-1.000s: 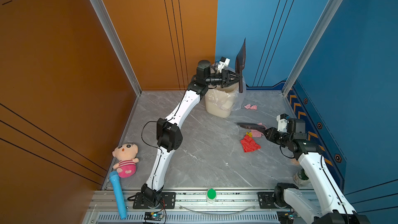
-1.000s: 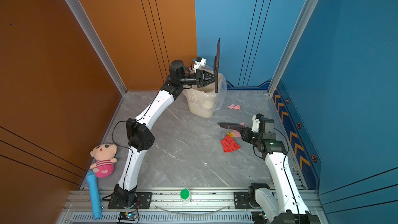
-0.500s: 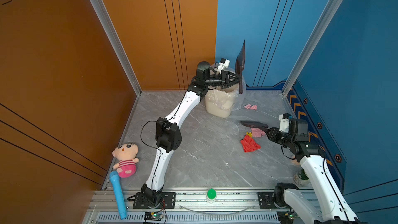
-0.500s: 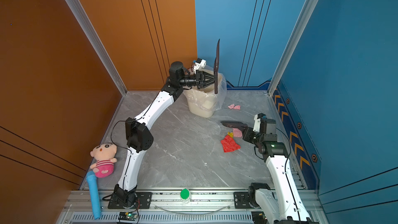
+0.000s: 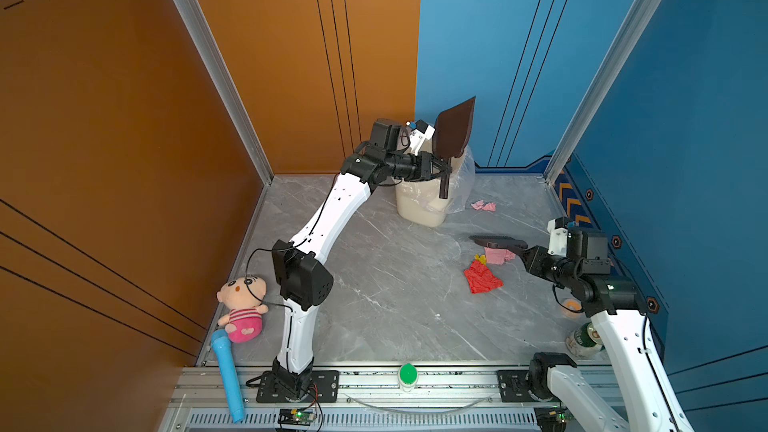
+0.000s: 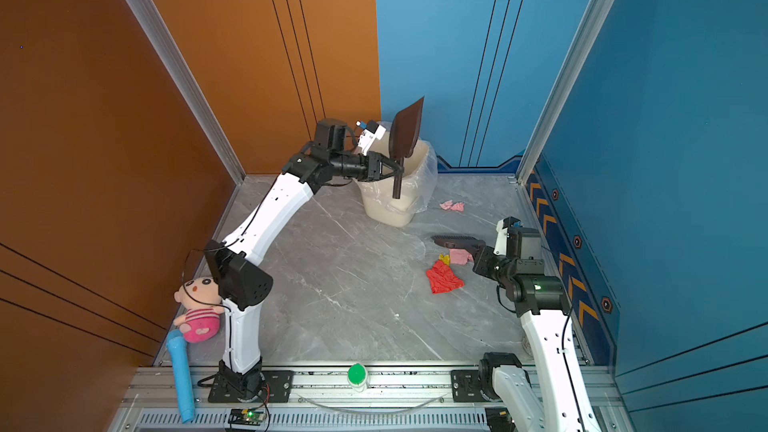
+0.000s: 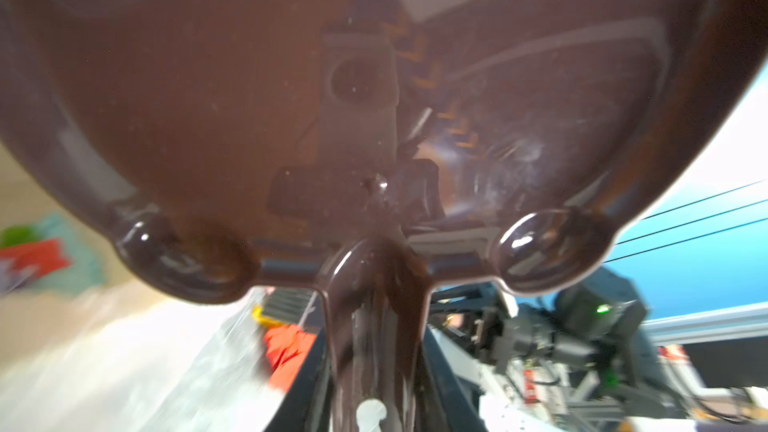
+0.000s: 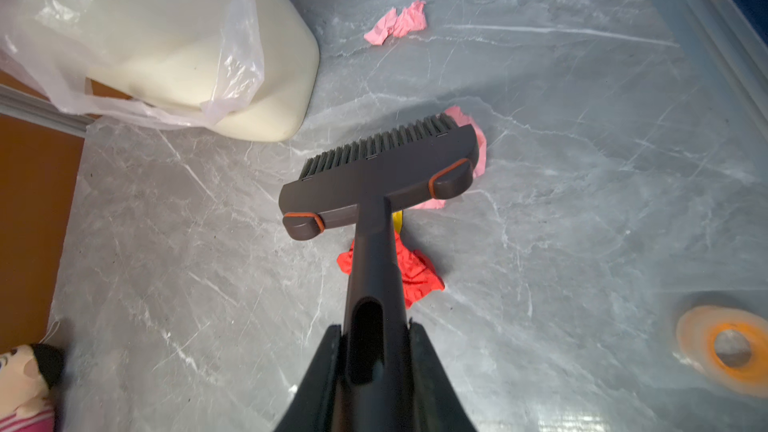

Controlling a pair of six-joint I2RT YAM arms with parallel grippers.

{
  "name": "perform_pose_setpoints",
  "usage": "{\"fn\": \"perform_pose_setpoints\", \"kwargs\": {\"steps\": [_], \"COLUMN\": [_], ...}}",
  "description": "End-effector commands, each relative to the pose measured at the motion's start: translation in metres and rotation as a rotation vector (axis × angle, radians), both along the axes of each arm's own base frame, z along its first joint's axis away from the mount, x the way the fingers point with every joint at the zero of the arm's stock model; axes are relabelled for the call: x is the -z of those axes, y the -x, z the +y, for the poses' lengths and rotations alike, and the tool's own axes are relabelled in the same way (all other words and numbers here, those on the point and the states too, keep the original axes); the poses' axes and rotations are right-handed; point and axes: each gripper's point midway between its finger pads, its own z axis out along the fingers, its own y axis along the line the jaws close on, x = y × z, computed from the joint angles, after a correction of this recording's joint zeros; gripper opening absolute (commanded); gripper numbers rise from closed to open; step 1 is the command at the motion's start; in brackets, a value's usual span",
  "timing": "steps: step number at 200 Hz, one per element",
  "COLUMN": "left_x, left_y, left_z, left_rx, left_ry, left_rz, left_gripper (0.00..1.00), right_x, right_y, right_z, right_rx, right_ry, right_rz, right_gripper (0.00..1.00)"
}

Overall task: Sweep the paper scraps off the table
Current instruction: 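Lower the empty dustpan with the left gripper while the right moves the brush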

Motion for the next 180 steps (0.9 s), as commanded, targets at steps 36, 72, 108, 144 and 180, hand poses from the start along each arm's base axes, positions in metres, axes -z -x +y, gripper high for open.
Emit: {"fn": "perform_pose_setpoints", "kwargs": {"steps": [36, 72, 108, 144, 180], "left_x": [0.052, 0.089, 0.116, 0.147, 0.192], "left_y": [0.043, 0.071, 0.09, 0.099, 0.106], "left_z": [0.056, 0.09, 0.121, 0.151, 0.172], "left_rx": [-0.122, -0.183, -0.243, -0.311, -0.346], "left_ry": [-0.346, -0.454, -0.519, -0.581, -0.656], "left_rz": [-0.113, -0.067, -0.02, 0.051, 0.165], "left_gripper": [0.0, 0.0, 0.0, 0.0, 0.0], "right_x": [0.011, 0.033, 0.049, 0.046, 0.009], "right_y": [0.055, 0.058, 0.036, 0.007, -0.021], "right_z": [0.021, 0.039, 0.077, 0.125, 0.14], "right_rx": [-0.092, -0.132, -0.214, -0.334, -0.38], "right_ry": [0.05, 0.049, -0.021, -0.121, -0.162], "right_rz": [0.177, 0.234, 0.215, 0.145, -0.031], "right_gripper": [0.0, 0.0, 0.0, 0.0, 0.0]}}
